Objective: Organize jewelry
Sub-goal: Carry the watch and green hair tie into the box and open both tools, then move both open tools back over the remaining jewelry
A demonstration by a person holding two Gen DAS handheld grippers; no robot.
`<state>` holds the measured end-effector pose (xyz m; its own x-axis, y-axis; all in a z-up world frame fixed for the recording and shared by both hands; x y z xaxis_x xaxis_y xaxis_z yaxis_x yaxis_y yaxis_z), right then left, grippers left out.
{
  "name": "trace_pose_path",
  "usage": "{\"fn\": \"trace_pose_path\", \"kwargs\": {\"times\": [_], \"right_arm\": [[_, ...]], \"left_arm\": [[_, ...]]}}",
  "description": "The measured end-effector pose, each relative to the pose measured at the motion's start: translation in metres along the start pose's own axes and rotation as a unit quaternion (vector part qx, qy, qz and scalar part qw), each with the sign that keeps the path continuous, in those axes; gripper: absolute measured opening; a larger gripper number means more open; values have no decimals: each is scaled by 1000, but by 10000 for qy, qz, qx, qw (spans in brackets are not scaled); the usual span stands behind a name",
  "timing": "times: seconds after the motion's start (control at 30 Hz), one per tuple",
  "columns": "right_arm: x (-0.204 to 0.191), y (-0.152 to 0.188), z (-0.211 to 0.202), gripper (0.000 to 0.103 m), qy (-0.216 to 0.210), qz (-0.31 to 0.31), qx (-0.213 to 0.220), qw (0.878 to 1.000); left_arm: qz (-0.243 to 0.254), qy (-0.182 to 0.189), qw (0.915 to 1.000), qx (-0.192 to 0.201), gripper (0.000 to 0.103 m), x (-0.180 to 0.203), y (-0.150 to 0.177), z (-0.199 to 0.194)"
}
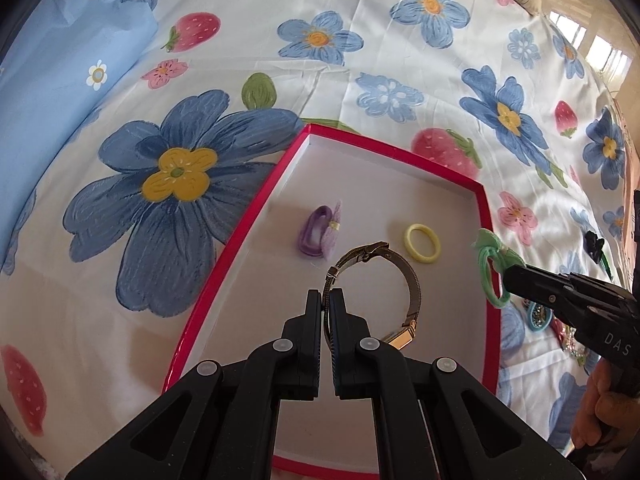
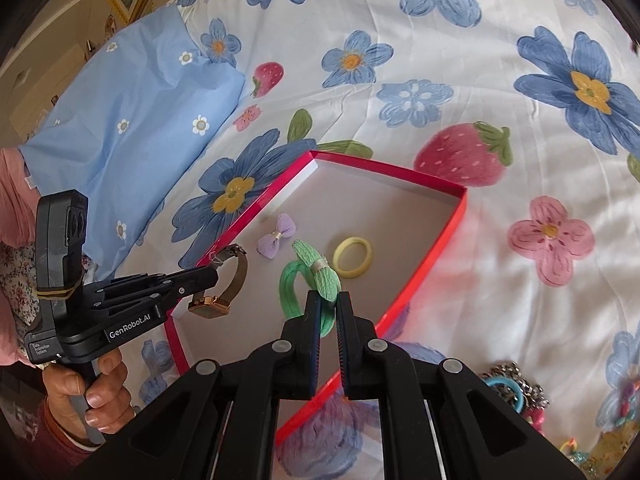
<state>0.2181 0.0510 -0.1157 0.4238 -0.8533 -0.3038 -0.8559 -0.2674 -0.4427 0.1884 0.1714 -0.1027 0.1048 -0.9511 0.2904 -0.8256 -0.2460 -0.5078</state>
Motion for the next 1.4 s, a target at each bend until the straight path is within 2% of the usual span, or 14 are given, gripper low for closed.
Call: {"fn": "trace_pose_path", "kwargs": {"times": [0.3, 0.6, 1.07, 1.2, 1.33, 1.4], "right_arm": [[-9, -2, 30, 7, 61, -211, -232, 9995], [-6, -1, 55, 7, 307, -459, -456, 9974], [-4, 1, 67, 12, 289, -502, -572, 9967], [-6, 1, 66, 15, 222, -471, -563, 9971], [-6, 0, 60, 29, 167, -415, -504, 9977], [-6, -1, 56, 29, 188, -399, -440, 9981]], "left_arm": [[-58, -160, 9998, -118, 3, -14, -8, 24], [-69, -299, 9992, -240, 3, -23, -15, 48], [49, -473, 9984, -300, 5, -22, -13, 58], [6, -422, 9987, -290, 11, -22, -13, 55], [58, -458, 9987, -230, 18, -20, -14, 51], [86, -497, 9985, -208, 19, -20, -14, 47]]}}
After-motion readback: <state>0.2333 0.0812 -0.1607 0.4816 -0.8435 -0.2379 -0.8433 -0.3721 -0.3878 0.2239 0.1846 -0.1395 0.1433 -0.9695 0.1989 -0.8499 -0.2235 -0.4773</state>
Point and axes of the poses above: each gripper's, at about its wrist camera, not at the fingertips, and z roughly the way its jaws point, x to its right, y to its underside, the point moved 10 cm from there along z, roughly the way its jaws point, and after that the axes turned 8 degrees about y, right-handed, at the moved point
